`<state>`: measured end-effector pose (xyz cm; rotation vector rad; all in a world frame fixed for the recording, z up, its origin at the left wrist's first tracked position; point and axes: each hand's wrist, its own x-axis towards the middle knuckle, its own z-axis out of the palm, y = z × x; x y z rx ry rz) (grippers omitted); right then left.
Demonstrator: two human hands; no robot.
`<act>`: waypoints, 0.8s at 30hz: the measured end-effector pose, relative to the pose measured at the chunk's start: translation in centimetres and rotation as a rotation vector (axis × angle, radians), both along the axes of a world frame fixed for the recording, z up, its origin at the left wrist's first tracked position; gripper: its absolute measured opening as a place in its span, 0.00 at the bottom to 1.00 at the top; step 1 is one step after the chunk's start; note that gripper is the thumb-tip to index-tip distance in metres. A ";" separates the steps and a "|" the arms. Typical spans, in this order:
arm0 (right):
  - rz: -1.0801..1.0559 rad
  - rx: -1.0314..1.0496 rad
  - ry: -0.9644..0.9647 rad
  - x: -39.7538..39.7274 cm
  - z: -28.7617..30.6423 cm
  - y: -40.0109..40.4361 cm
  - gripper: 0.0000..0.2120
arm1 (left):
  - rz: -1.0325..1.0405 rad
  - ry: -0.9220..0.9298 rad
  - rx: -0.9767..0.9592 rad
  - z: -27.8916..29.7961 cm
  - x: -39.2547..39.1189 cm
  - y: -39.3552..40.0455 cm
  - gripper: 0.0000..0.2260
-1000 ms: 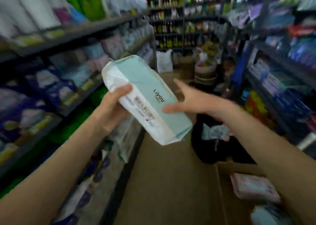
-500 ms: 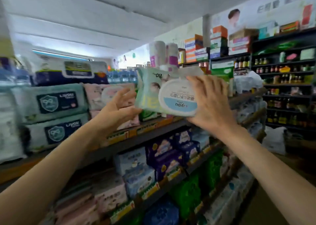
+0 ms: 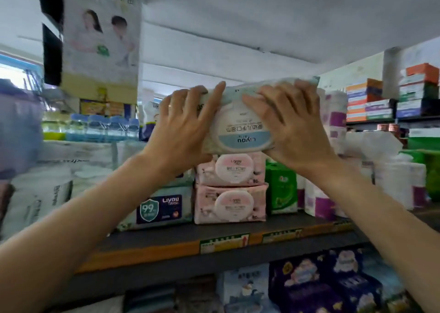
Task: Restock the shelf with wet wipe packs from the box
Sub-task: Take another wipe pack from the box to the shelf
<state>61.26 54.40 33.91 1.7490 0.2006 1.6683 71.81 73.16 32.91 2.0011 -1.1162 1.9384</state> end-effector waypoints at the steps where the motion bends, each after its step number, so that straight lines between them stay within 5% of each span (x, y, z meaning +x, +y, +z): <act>1: 0.037 0.036 -0.023 1.0 0.5 0.2 0.30 | 0.020 -0.001 -0.043 0.8 0.2 0.3 0.43; 4: 0.229 0.460 -0.058 3.2 0.5 2.1 0.40 | 0.062 0.005 -0.175 2.0 0.7 0.8 0.38; 7: 1.023 1.156 0.173 3.6 -1.2 5.6 0.50 | 0.134 -0.023 -0.253 2.8 1.8 0.6 0.34; 10: 1.774 1.522 0.465 4.9 -0.6 7.0 0.54 | 0.303 -0.182 -0.265 2.5 3.3 0.5 0.34; 15: 1.917 1.908 0.207 9.3 2.1 8.2 0.49 | 0.209 -0.409 -0.314 0.2 3.5 -1.4 0.19; 18: 1.871 1.714 0.066 10.1 3.0 7.5 0.45 | 0.029 -0.237 -0.144 -0.7 2.6 -0.4 0.21; 20: 1.576 1.406 0.056 9.4 3.1 6.7 0.48 | -0.188 0.020 -0.017 -1.0 2.6 1.6 0.26; 24: 0.969 0.706 0.240 6.9 2.1 5.2 0.53 | -0.751 0.655 -0.380 0.1 3.7 5.7 0.21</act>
